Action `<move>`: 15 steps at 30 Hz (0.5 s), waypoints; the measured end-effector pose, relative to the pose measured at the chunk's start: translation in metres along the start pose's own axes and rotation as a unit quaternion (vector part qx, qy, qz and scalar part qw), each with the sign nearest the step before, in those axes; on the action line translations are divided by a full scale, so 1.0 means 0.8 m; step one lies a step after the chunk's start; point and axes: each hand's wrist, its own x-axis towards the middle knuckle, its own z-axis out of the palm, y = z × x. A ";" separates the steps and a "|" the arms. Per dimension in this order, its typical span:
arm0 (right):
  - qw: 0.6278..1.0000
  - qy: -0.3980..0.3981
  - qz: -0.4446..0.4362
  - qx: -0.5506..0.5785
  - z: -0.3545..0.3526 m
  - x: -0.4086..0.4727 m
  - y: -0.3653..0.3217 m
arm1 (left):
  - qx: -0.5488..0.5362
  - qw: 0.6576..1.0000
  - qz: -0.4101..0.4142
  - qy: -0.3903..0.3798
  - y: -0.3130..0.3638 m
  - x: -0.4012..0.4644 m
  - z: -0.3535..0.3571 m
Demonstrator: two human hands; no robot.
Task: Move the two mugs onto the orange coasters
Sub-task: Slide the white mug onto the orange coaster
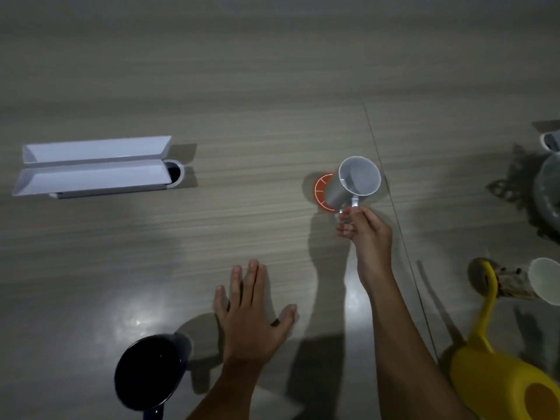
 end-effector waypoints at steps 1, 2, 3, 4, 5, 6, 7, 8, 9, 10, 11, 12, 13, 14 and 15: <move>1.000 0.000 0.000 0.002 0.000 0.005 0.000 | -0.001 1.000 0.001 -0.002 0.000 0.000 0.000; 1.000 0.001 0.000 0.003 0.000 0.008 0.000 | -0.001 1.000 0.002 -0.003 0.000 0.000 0.001; 1.000 0.001 -0.001 0.005 0.001 0.012 -0.001 | -0.002 1.000 0.001 -0.004 0.000 0.001 0.001; 1.000 0.001 -0.001 0.007 0.001 0.014 -0.001 | -0.003 1.000 0.000 -0.004 0.000 0.001 0.001; 1.000 0.000 -0.001 0.008 0.001 0.016 -0.001 | -0.004 1.000 -0.002 -0.004 0.000 0.001 0.001; 1.000 -0.001 0.000 0.008 0.001 0.018 -0.001 | -0.006 1.000 -0.002 -0.001 0.000 0.000 0.000; 1.000 -0.002 0.000 0.009 0.001 0.019 -0.001 | -0.008 1.000 -0.003 0.002 0.001 0.000 0.000; 1.000 -0.004 0.000 0.011 0.000 0.020 -0.001 | -0.008 1.000 -0.003 0.004 0.001 -0.001 0.000; 1.000 -0.006 0.001 0.013 0.000 0.020 0.000 | -0.006 1.000 -0.003 0.004 0.001 -0.001 0.000; 1.000 -0.008 0.003 0.015 0.000 0.021 0.000 | -0.005 1.000 -0.004 0.005 0.001 -0.002 0.000; 1.000 -0.010 0.004 0.017 0.000 0.021 0.000 | -0.005 1.000 -0.004 0.006 0.001 -0.002 0.000; 1.000 -0.011 0.004 0.018 0.000 0.021 0.001 | -0.005 1.000 -0.004 0.006 0.001 -0.002 0.000; 1.000 -0.012 0.005 0.019 0.000 0.021 0.002 | -0.004 1.000 -0.004 0.004 0.002 -0.002 -0.001; 1.000 -0.012 0.005 0.019 0.001 0.021 0.002 | -0.004 1.000 -0.005 0.004 0.002 -0.001 -0.001; 1.000 -0.013 0.005 0.019 0.001 0.021 0.003 | -0.005 1.000 -0.005 0.004 0.002 -0.001 -0.001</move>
